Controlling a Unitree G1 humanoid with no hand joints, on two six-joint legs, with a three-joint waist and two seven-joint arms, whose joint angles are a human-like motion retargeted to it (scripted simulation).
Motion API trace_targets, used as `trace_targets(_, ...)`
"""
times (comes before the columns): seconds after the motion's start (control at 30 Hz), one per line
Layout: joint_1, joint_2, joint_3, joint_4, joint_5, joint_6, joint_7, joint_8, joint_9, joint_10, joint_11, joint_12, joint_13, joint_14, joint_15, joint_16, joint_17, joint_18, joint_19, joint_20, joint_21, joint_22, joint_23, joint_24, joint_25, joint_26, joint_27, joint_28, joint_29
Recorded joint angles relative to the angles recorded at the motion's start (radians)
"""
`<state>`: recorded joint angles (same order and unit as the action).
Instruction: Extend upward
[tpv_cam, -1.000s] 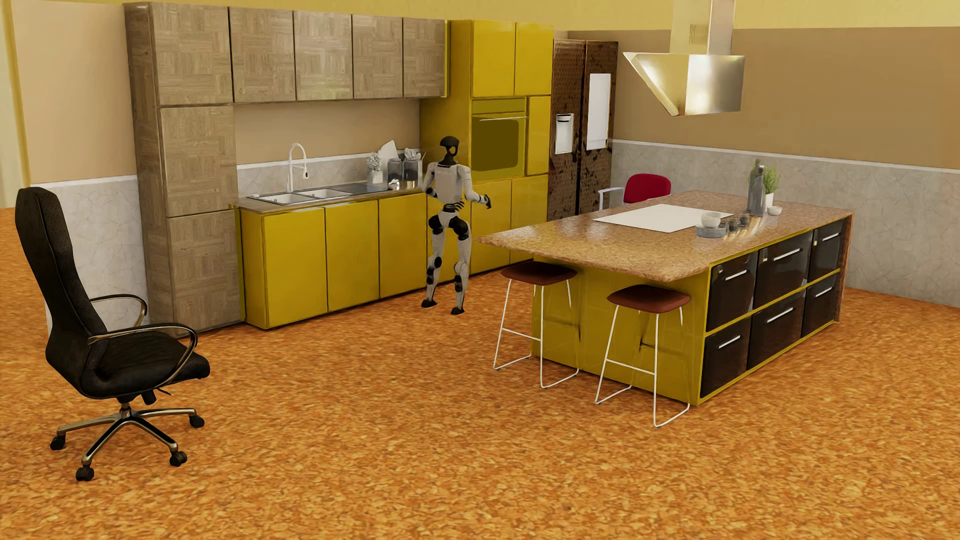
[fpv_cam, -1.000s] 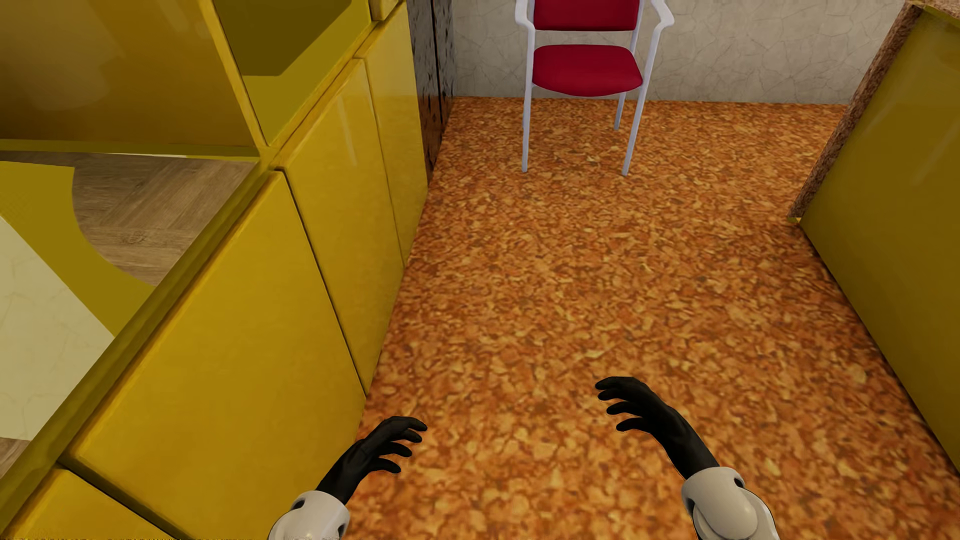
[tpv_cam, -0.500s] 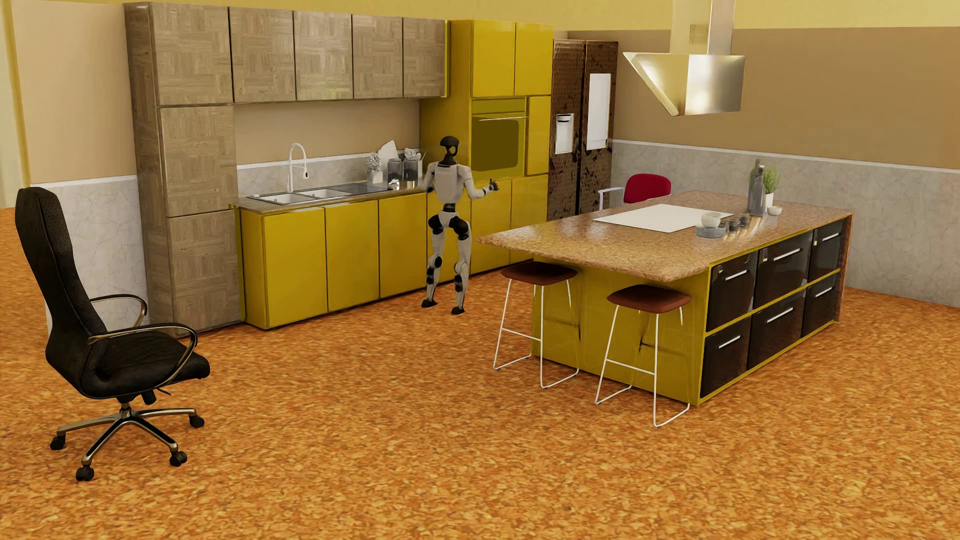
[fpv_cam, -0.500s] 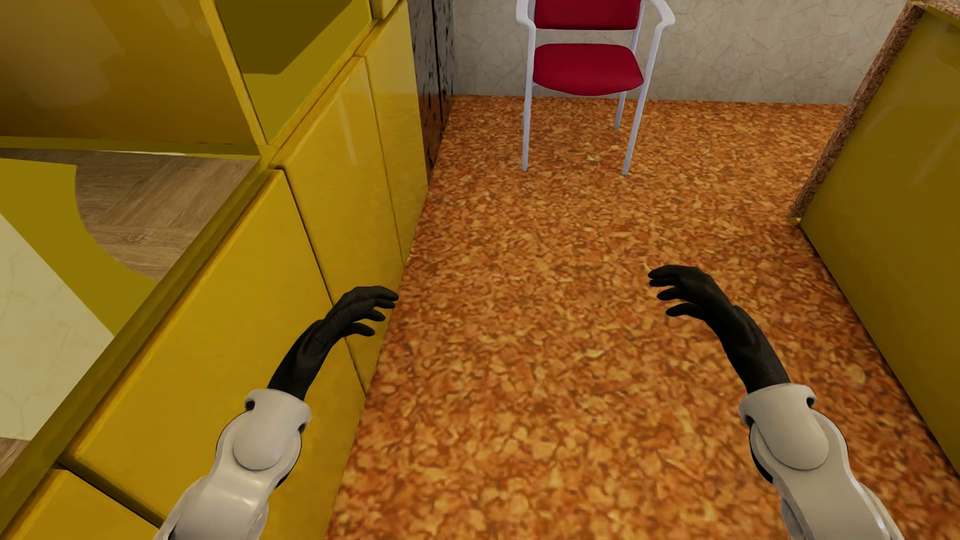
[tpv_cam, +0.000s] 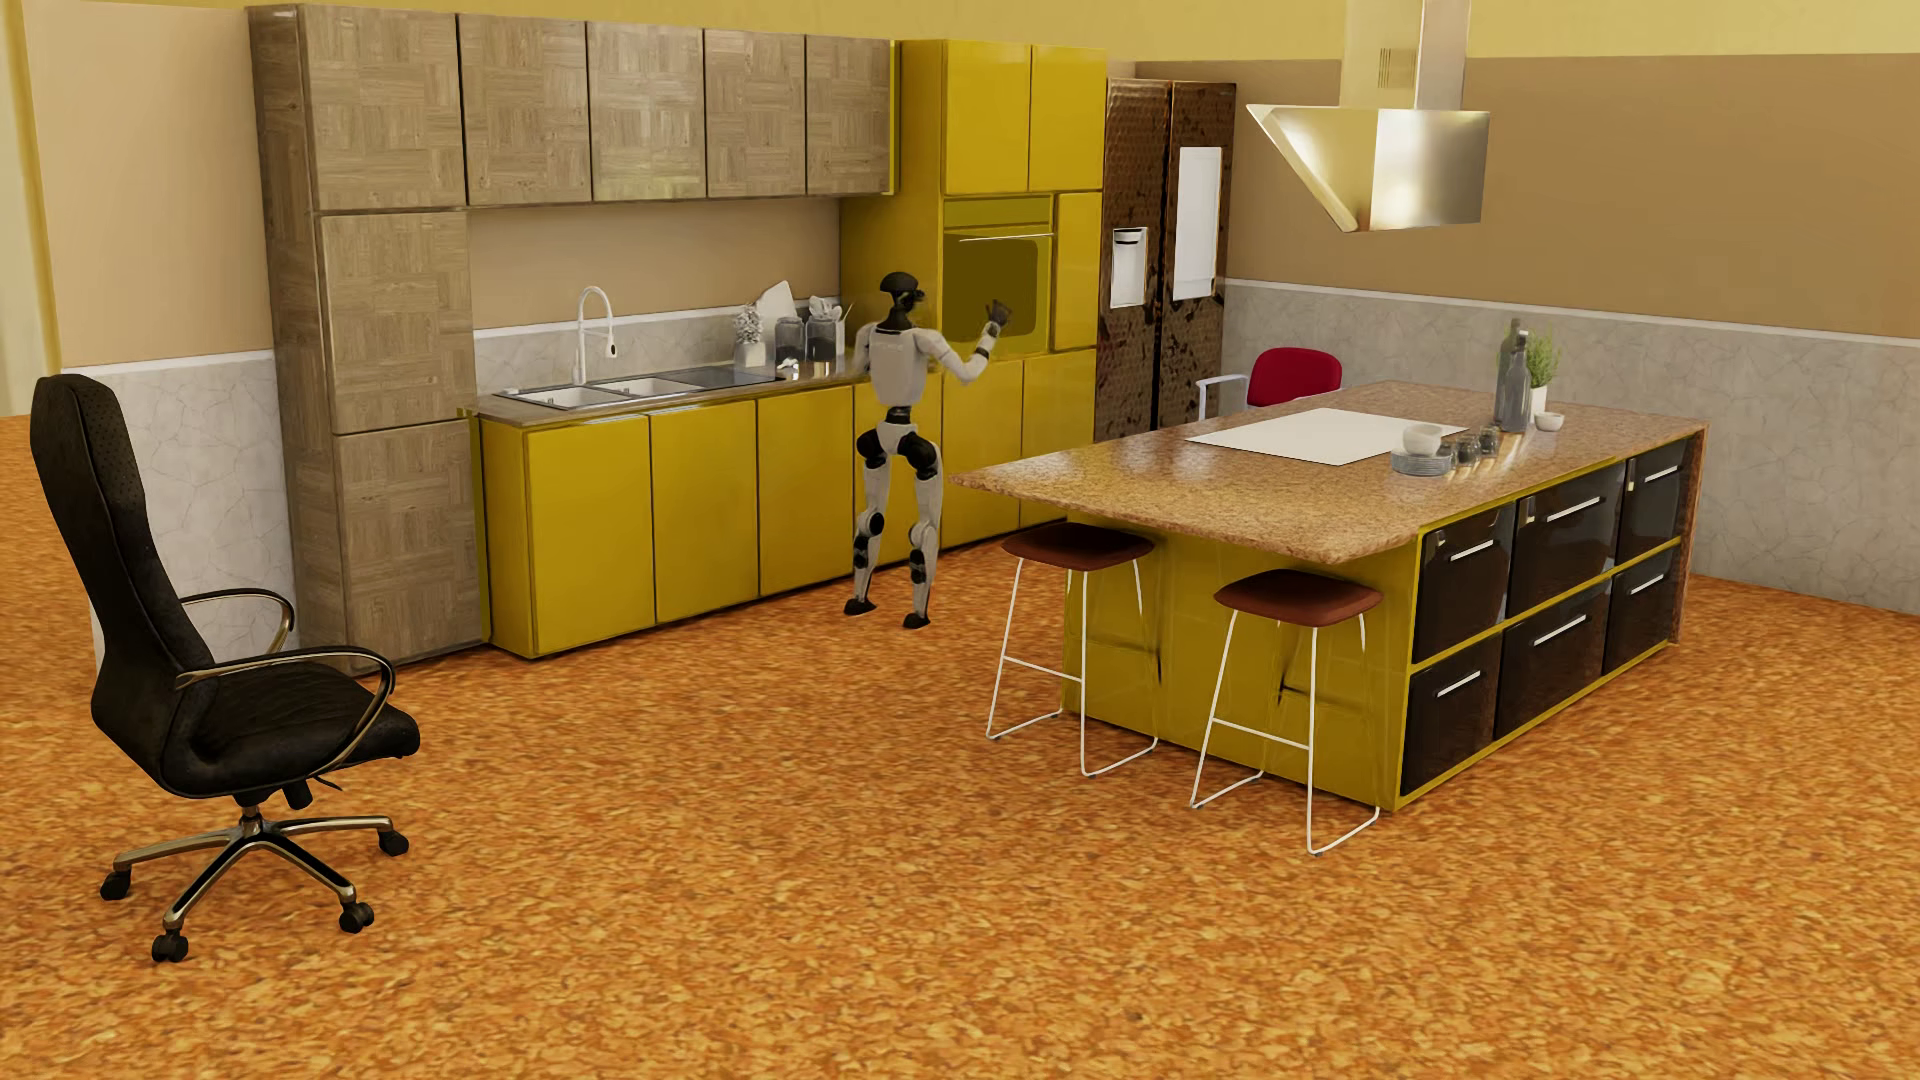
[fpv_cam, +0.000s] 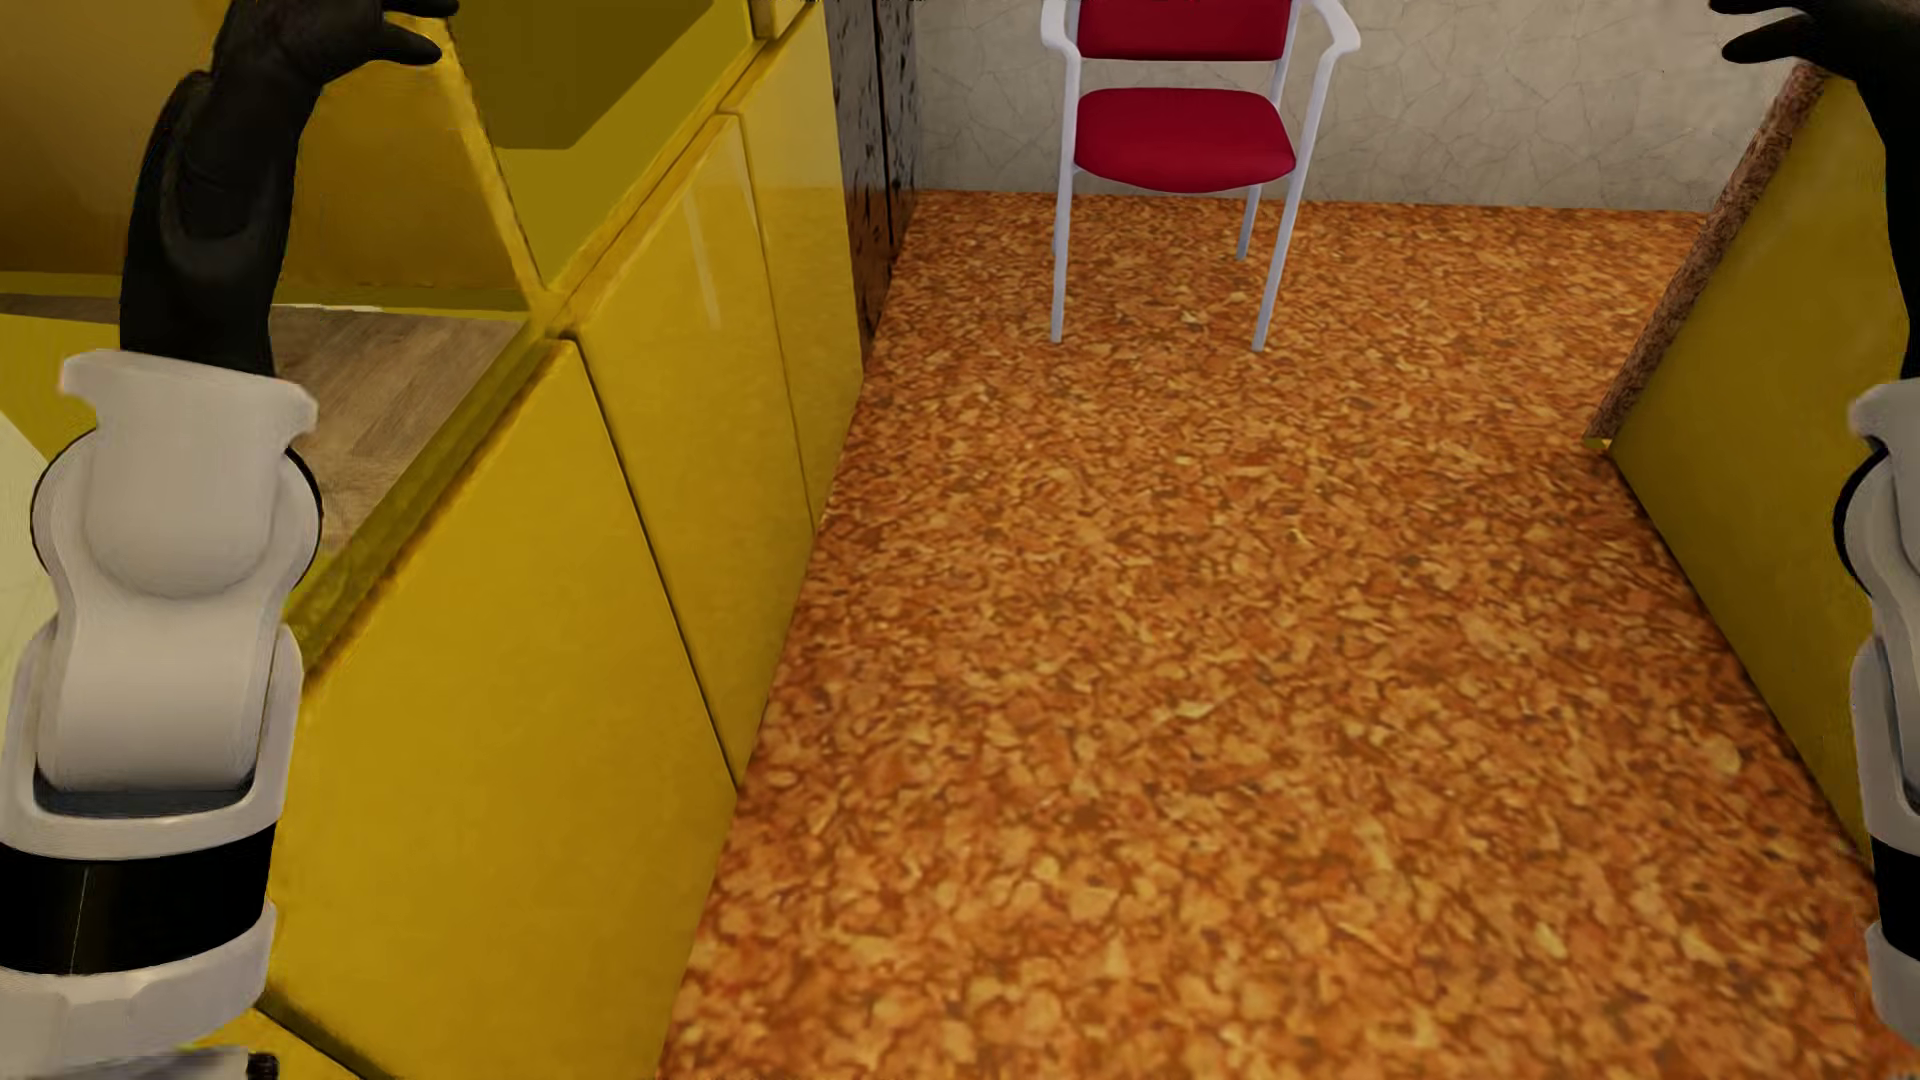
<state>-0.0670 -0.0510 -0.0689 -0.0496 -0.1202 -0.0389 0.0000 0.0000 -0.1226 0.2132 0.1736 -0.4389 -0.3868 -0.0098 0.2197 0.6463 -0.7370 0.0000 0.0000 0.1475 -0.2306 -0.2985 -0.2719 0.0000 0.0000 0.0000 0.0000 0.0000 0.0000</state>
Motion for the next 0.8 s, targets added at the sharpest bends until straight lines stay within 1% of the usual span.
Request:
trace_targets(0.07,0.001,0.001,0.001,0.001,0.002,0.003,0.000,0.000,-0.004,-0.004,-0.001,-0.103,-0.091,0.002,0.002,0.046,-0.048,0.000,0.000,0.023,-0.021,0.014,-0.027,0.000,0.000,0.000,0.000,0.000,0.000)
trace_targets(0.17,0.003,0.003,0.002,0.000,0.005,0.010,0.000,0.000,-0.006,-0.005,-0.001,-0.239,-0.230,0.003,-0.006,0.113,-0.120,0.000,0.000,0.033,-0.009,0.008,-0.035,0.000,0.000,0.000,0.000,0.000,0.000)
trace_targets(0.27,0.006,0.007,-0.002,0.000,0.008,0.012,0.000,0.000,-0.008,-0.006,-0.001,-0.360,-0.359,-0.002,-0.006,0.165,-0.176,0.000,0.000,-0.008,0.018,0.006,-0.050,0.000,0.000,0.000,0.000,0.000,0.000)
trace_targets(0.37,0.012,0.013,-0.007,-0.003,0.008,0.010,0.000,0.000,-0.007,-0.010,-0.001,-0.479,-0.502,0.000,-0.016,0.208,-0.211,0.000,0.000,-0.077,0.061,0.027,-0.041,0.000,0.000,0.000,0.000,0.000,0.000)
trace_targets(0.53,0.027,0.030,-0.013,0.000,0.015,0.008,0.000,0.000,-0.006,-0.014,-0.001,-0.685,-0.728,0.000,-0.034,0.256,-0.275,0.000,0.000,-0.208,0.191,0.107,0.039,0.000,0.000,0.000,0.000,0.000,0.000)
trace_targets(0.57,0.031,0.030,-0.012,0.000,0.017,0.009,0.000,0.000,-0.007,-0.020,0.000,-0.727,-0.773,0.003,-0.037,0.267,-0.284,0.000,0.000,-0.226,0.220,0.121,0.045,0.000,0.000,0.000,0.000,0.000,0.000)
trace_targets(0.6,0.031,0.033,-0.013,0.000,0.018,0.010,0.000,0.000,-0.011,-0.018,0.000,-0.762,-0.812,0.003,-0.042,0.260,-0.291,0.000,0.000,-0.227,0.244,0.149,0.050,0.000,0.000,0.000,0.000,0.000,0.000)
trace_targets(0.63,0.036,0.036,-0.014,0.000,0.020,0.008,0.000,0.000,-0.011,-0.021,0.002,-0.806,-0.849,0.006,-0.048,0.287,-0.299,0.000,0.000,-0.276,0.271,0.163,0.054,0.000,0.000,0.000,0.000,0.000,0.000)
trace_targets(0.67,0.040,0.040,-0.017,0.001,0.021,0.011,0.000,0.000,-0.011,-0.026,0.001,-0.839,-0.896,0.011,-0.056,0.298,-0.307,0.000,0.000,-0.292,0.314,0.182,0.069,0.000,0.000,0.000,0.000,0.000,0.000)
trace_targets(0.73,0.045,0.043,-0.013,0.002,0.024,0.008,0.000,0.000,-0.014,-0.034,0.001,-0.907,-0.958,0.022,-0.067,0.316,-0.324,0.000,0.000,-0.329,0.353,0.204,0.090,0.000,0.000,0.000,0.000,0.000,0.000)
trace_targets(0.8,0.051,0.050,-0.012,0.003,0.027,0.007,0.000,0.000,-0.019,-0.039,0.001,-0.991,-1.036,0.025,-0.084,0.342,-0.344,0.000,0.000,-0.399,0.404,0.242,0.130,0.000,0.000,0.000,0.000,0.000,0.000)
